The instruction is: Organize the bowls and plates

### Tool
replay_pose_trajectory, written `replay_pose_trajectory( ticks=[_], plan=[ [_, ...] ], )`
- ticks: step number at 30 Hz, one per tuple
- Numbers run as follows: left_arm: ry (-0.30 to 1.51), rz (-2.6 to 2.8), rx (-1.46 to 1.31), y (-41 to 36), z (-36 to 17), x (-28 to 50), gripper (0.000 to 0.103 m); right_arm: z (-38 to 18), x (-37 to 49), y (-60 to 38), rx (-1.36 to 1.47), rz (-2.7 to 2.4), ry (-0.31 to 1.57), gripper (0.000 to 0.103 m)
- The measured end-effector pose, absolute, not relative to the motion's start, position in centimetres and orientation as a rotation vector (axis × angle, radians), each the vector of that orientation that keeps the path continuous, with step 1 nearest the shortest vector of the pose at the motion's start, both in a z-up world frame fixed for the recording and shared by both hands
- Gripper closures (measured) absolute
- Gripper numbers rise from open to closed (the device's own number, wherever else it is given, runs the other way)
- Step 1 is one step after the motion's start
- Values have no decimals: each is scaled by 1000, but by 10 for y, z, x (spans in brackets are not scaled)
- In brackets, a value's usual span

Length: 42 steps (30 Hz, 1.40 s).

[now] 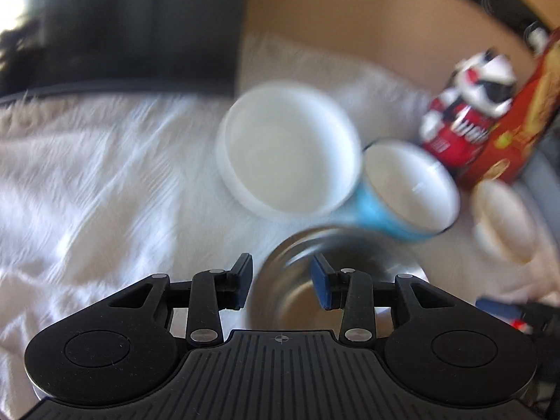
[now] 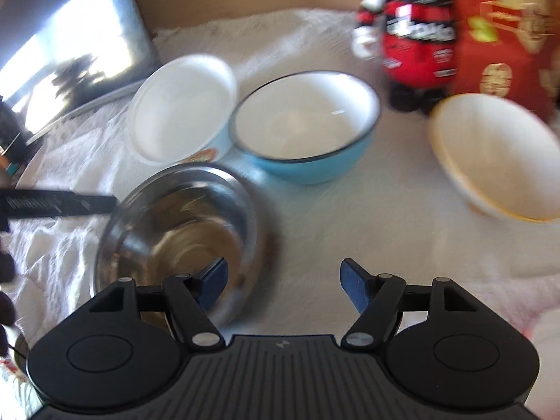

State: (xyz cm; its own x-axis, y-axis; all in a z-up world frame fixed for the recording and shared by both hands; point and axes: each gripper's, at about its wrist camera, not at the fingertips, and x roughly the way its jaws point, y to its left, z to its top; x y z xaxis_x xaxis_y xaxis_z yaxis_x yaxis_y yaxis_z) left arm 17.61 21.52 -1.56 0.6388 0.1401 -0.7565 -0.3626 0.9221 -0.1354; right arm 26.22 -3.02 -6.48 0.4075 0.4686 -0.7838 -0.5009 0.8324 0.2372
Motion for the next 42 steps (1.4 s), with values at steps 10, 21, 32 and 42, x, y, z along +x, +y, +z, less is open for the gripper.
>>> replay_pose_trajectory(
  ticks=[10, 21, 32, 42],
  plan=[
    [961, -326, -252, 61, -39, 253, 62, -50, 239, -201, -15, 124, 941, 28],
    [1071, -479, -79, -61, -88, 315, 63, -91, 226, -284, 413, 78, 1113, 53],
    [1248, -566, -259, -95, -114, 299, 67, -90, 289, -310, 227, 126, 1080, 58],
    [1098, -439, -405, -53, -79, 273, 67, -50, 282, -288, -164, 204, 949, 58]
  ],
)
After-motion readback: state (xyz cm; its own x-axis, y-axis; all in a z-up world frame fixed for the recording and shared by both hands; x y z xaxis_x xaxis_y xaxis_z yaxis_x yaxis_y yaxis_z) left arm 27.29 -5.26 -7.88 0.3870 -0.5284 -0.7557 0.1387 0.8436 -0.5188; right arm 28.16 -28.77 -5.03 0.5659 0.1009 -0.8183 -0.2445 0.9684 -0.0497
